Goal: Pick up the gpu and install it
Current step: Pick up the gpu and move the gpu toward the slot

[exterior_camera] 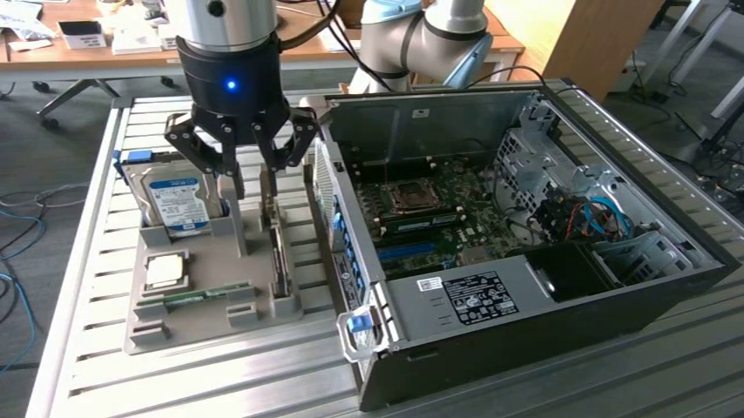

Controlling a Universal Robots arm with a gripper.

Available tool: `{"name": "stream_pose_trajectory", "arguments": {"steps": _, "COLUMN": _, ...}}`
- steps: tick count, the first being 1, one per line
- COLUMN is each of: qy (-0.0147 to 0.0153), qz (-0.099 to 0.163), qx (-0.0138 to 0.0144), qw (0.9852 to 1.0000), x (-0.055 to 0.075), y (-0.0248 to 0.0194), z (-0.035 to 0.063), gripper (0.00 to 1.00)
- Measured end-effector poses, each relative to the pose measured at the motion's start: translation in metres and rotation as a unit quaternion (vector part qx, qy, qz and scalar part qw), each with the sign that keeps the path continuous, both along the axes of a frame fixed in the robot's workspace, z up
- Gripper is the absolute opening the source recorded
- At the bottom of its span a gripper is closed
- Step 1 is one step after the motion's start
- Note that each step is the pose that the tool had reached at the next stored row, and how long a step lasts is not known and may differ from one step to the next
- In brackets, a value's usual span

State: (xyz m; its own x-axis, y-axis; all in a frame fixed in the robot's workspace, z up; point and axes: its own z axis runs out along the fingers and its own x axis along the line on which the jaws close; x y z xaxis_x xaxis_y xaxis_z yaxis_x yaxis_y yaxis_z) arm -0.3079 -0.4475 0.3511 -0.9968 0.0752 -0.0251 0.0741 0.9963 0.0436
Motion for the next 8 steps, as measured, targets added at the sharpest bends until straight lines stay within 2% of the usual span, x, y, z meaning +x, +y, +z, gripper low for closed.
{"name": "stream_pose_trajectory", "arguments": {"steps": 8, "qy": 0.0002, "qz": 0.0, "qx": -0.0001, "qw": 1.0, "x": 0.0, "y": 0.0, "z": -0.0087, "gripper": 0.42}}
